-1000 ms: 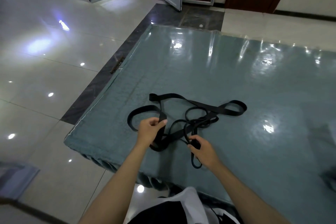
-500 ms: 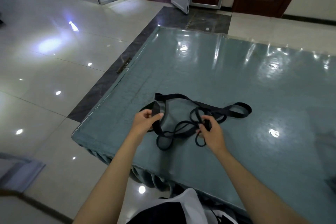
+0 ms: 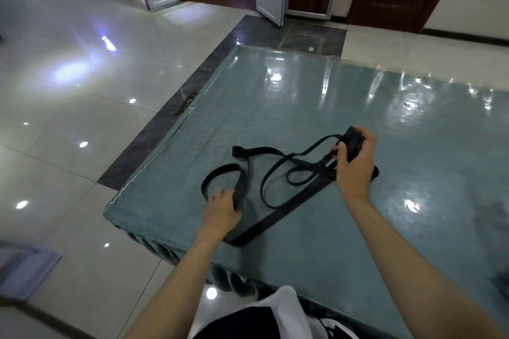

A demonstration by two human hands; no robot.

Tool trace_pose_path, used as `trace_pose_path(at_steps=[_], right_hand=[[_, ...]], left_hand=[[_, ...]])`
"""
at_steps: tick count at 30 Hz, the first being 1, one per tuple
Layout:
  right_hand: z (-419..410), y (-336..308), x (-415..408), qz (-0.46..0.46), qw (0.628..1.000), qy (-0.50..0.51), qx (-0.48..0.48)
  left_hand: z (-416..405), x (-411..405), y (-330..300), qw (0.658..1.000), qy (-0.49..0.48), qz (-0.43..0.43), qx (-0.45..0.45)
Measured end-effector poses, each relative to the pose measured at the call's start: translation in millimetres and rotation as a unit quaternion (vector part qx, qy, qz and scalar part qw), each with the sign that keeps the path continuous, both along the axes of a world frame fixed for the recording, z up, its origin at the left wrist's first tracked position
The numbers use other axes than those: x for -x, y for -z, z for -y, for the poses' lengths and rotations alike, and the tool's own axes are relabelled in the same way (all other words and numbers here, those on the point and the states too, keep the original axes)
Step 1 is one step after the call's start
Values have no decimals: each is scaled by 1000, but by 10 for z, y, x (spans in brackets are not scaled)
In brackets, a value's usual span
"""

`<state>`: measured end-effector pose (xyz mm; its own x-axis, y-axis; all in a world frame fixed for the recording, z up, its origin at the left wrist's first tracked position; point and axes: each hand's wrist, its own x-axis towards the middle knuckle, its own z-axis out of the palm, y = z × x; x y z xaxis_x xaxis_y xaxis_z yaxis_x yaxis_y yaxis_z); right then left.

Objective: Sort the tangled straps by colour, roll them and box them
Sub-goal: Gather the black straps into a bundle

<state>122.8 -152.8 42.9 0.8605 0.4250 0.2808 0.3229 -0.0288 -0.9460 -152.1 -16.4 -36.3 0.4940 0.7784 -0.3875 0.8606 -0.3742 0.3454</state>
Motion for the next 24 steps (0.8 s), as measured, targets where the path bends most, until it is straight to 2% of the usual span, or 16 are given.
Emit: trace_pose_path(at_steps=[4,8,12,16,20,24], right_hand=[[177,-73,-206,45,995,86,-8],[346,46,-378,72,989,126,39],[466,357,-411,79,979,44,180],[515,670,-372,21,946,-40,322],[435,863,-372,-40,893,-141,426],[351,1023,-540,-28,811,-259,524]], left_hand=[[-5,-228,20,997,68,-23,20],[-27,-371,160,985,113,-110,74],[-28,-447,296,973,138,-177,57],[37,-555,396,961,172,-213,30],[56,-470,500,970,162,-144,-109],[-197,-506,524,990,96,-26,-104]])
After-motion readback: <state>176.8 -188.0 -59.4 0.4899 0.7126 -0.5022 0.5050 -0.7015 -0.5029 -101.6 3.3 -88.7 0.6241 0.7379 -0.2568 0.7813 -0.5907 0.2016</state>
